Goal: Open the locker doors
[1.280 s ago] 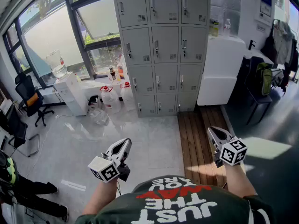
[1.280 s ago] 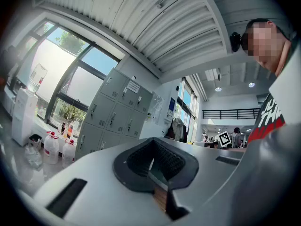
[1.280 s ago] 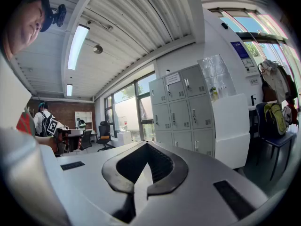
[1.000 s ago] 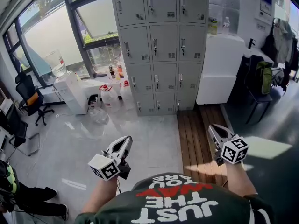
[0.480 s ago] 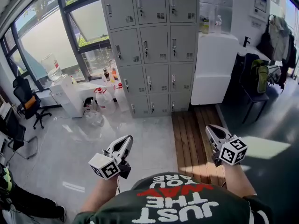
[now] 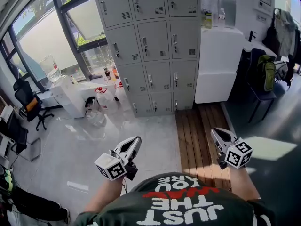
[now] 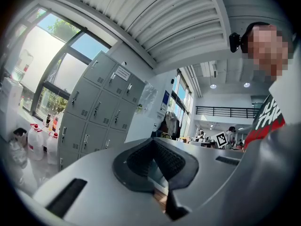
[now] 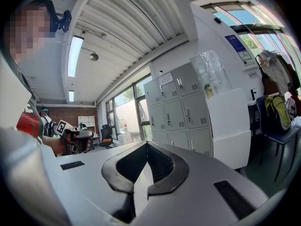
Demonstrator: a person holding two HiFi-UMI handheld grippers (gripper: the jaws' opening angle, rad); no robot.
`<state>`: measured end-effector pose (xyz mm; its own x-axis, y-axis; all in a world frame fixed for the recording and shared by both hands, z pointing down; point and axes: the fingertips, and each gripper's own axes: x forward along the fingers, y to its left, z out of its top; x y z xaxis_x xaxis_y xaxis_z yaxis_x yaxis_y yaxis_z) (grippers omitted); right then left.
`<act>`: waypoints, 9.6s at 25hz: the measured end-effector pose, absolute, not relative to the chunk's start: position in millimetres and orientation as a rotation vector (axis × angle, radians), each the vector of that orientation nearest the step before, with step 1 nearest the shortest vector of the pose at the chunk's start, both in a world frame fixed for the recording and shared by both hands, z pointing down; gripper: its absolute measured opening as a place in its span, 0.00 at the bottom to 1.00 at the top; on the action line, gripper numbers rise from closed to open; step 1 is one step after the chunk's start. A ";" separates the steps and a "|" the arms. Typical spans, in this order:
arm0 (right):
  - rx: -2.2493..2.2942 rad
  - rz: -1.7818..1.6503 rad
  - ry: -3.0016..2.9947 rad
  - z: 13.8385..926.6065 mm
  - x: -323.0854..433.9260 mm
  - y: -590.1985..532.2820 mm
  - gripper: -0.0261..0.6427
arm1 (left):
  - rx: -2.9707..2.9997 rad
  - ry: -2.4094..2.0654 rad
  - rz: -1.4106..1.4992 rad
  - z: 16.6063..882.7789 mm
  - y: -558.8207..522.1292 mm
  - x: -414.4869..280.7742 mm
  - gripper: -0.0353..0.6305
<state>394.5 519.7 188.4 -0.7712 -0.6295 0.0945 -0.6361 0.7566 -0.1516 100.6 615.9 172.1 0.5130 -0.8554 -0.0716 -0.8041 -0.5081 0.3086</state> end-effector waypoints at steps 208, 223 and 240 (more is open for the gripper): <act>2.024 -0.388 -2.651 -301.7 508.1 -241.1 0.13 | 3.055 -0.997 -0.331 -191.0 -244.0 91.3 0.05; 1.952 -0.463 -2.792 -296.9 493.5 -208.0 0.14 | 3.033 -1.025 -0.323 -180.8 -239.0 111.4 0.05; 1.366 -0.141 -3.007 -125.0 314.4 -214.1 0.14 | 3.061 -1.079 -0.311 -110.7 -201.0 105.6 0.05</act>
<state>314.4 -214.1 -125.0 -0.6473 -0.7397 -0.1839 -0.7536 0.6572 0.0095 105.6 -201.0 -110.7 0.7635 -0.6079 -0.2179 -0.6306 -0.7746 -0.0482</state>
